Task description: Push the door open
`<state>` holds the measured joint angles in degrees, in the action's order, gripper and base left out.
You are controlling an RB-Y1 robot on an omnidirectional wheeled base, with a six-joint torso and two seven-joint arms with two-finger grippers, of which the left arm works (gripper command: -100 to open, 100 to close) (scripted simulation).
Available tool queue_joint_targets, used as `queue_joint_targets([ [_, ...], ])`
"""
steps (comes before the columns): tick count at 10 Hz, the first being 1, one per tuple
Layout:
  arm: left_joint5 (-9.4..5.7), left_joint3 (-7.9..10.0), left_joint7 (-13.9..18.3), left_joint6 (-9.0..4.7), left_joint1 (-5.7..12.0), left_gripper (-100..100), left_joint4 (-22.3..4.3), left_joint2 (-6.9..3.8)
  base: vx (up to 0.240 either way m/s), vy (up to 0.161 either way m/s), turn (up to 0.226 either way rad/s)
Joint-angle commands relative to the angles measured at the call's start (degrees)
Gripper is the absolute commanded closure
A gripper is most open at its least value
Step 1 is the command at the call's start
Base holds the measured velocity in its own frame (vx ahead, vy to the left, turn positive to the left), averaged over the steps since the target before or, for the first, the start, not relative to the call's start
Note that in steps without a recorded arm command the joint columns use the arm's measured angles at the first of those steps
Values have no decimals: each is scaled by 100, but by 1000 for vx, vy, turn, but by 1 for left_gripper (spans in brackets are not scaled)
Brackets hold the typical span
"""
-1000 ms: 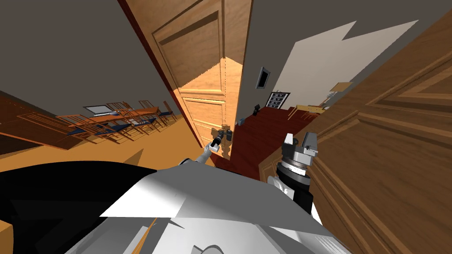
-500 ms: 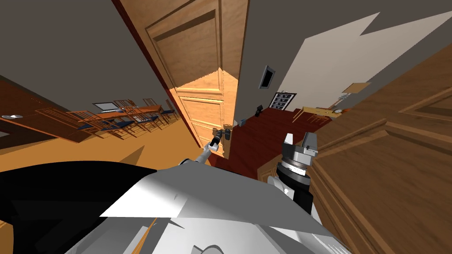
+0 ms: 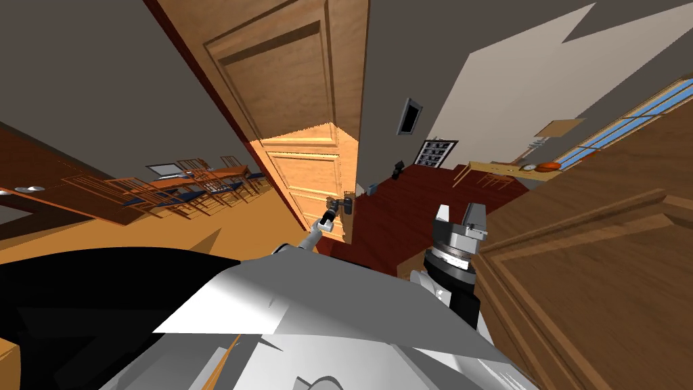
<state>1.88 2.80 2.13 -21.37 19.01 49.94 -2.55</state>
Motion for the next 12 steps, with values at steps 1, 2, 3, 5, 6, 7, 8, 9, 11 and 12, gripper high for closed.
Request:
queue_joint_targets([
  [1,-26,147,-40,44,12,100,134,-156,167,37,74],
  [2,-36,211,-85,44,12,100,139,-186,209,24,88],
  [3,-36,211,-85,44,12,100,139,-186,159,-4,85],
  [5,-53,328,-166,45,13,100,149,-221,142,0,65],
  [6,-60,376,-200,45,13,100,153,-230,162,-13,66],
  [7,-64,402,-218,45,13,100,155,-232,126,-16,74],
  [8,-71,452,-253,46,14,100,159,-236,163,-26,73],
  [9,-71,452,-253,46,14,100,159,-236,118,-22,12],
  [11,-78,503,-289,46,14,100,163,-236,93,19,109],
  [12,-257,344,-428,90,-35,-100,243,-189,13,28,104],
])
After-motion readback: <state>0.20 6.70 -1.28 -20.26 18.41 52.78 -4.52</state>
